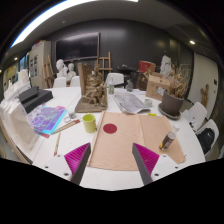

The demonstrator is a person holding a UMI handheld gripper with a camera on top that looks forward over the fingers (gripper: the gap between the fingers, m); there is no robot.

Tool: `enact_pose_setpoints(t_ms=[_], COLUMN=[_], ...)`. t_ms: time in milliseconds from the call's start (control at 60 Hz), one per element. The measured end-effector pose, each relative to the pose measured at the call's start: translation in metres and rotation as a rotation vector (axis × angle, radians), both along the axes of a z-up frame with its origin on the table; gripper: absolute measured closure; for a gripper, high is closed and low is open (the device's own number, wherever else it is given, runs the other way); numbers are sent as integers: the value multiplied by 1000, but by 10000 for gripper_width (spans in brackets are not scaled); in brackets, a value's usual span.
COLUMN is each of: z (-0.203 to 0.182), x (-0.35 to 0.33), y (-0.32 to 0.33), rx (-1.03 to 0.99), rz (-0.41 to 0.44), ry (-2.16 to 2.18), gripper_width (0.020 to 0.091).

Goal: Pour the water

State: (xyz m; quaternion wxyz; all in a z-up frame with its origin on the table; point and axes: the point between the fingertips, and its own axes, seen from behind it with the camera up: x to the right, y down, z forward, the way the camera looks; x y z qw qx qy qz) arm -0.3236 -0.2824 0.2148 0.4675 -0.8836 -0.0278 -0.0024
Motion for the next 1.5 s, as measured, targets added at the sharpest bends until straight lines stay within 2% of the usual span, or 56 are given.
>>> enact_pose_setpoints(t_ms=[133, 150, 167, 417, 600, 750, 867, 967, 1000, 1033, 1083, 1150, 1300, 1400, 1500], z=[-13, -12, -17, -73, -111, -133, -147, -155, -158, -161, -164, -169, -168, -168, -164], x=[43, 32, 56, 188, 273, 302, 305, 304, 304, 303, 303, 308, 308, 305, 307], y=[4, 1, 5, 9, 38, 84, 118, 141, 147, 152, 159, 165, 166, 168, 170], rx=[8, 7, 9, 14, 61, 103, 132, 157, 162, 164, 171, 176, 195, 187, 178], rz=[-23, -32, -30, -94, -157, -143, -98, -94, -93, -89, -87, -97, -105, -95, -109], ry=[8, 7, 10, 2, 4, 37, 31, 41, 42, 42, 37, 21, 22, -2, -65], gripper_width=[253, 253, 255, 253, 244, 246, 255, 263, 282, 337, 450, 657, 743, 826, 844])
